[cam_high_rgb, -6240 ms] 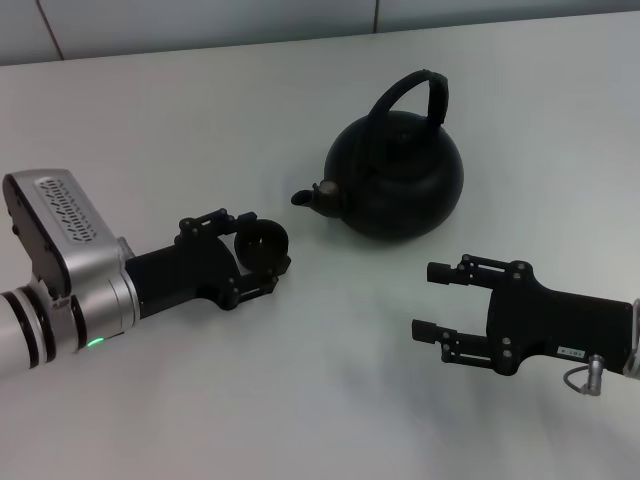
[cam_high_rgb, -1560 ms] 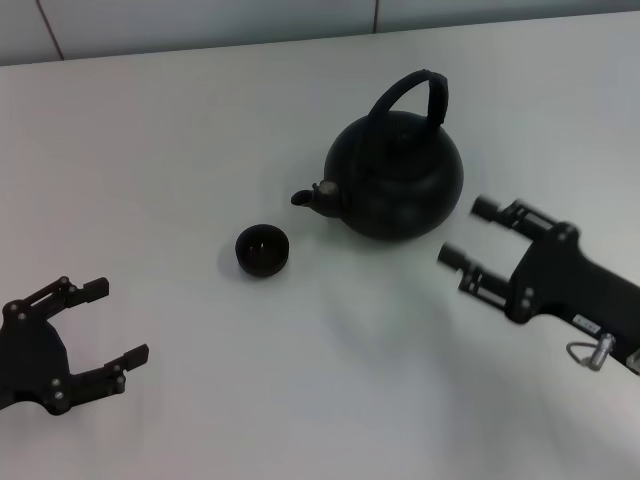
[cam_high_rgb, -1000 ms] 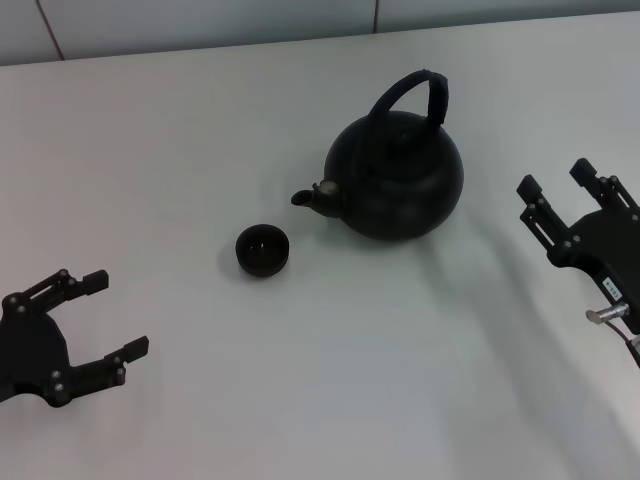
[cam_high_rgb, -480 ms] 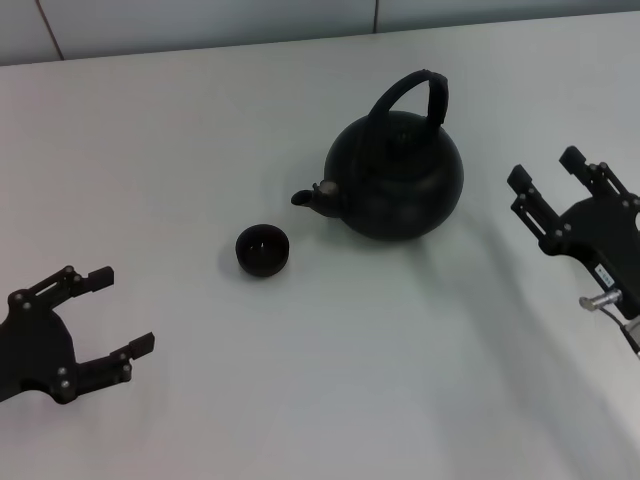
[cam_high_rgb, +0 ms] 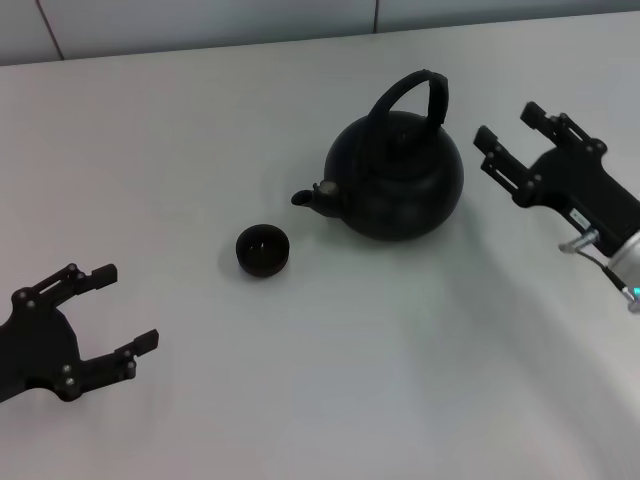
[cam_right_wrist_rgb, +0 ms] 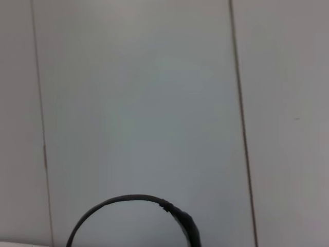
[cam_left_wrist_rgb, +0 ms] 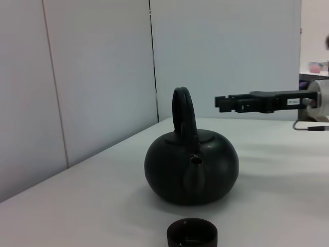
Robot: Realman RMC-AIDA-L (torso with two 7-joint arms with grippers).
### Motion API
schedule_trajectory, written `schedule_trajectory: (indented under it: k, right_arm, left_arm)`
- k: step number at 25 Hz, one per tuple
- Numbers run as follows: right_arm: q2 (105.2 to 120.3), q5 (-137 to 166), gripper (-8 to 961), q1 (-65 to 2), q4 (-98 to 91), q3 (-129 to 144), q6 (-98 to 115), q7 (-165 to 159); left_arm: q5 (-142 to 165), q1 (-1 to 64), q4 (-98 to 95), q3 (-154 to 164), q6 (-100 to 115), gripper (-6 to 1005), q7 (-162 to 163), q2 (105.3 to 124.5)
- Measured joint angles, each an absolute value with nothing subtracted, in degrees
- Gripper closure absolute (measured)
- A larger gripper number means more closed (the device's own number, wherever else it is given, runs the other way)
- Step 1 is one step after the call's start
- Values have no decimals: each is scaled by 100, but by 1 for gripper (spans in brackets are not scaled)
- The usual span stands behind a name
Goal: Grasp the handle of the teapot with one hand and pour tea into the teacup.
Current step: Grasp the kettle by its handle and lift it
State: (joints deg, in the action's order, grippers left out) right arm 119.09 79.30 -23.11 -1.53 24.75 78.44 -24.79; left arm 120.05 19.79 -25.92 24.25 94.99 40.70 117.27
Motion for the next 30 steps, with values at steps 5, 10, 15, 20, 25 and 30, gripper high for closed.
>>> schedule_trajectory:
  k: [5,10,15,20,25,30]
  right_arm:
    - [11909,7931,266,-2569,-398,2675,7532,-2744]
    - [11908,7931,266,-2827,-601,2884,7189,-3003]
    - [11901,7930,266,-3117,-754,3237,6757,-3250]
    - [11900,7930,267,-3318,-768,3361,6367,-3307]
    - [11900,7928,267,-3324,-771,3368,6352,-3313]
    - [11900,7927,273,-3289,-774,3373,6355,-3320]
  left_arm:
    - [11963,1977,-2593,2410,9499,133,4069,11755]
    - [11911,1977,-2593,2408,9499,133,4069,11769]
    - [11864,1977,-2593,2408,9499,133,4069,11783]
    - [11816,1984,-2582,2408,9478,133,4069,11785]
    - [11783,1986,-2566,2408,9473,133,4069,11786]
    - [11776,1987,-2565,2408,9469,133,4069,11786]
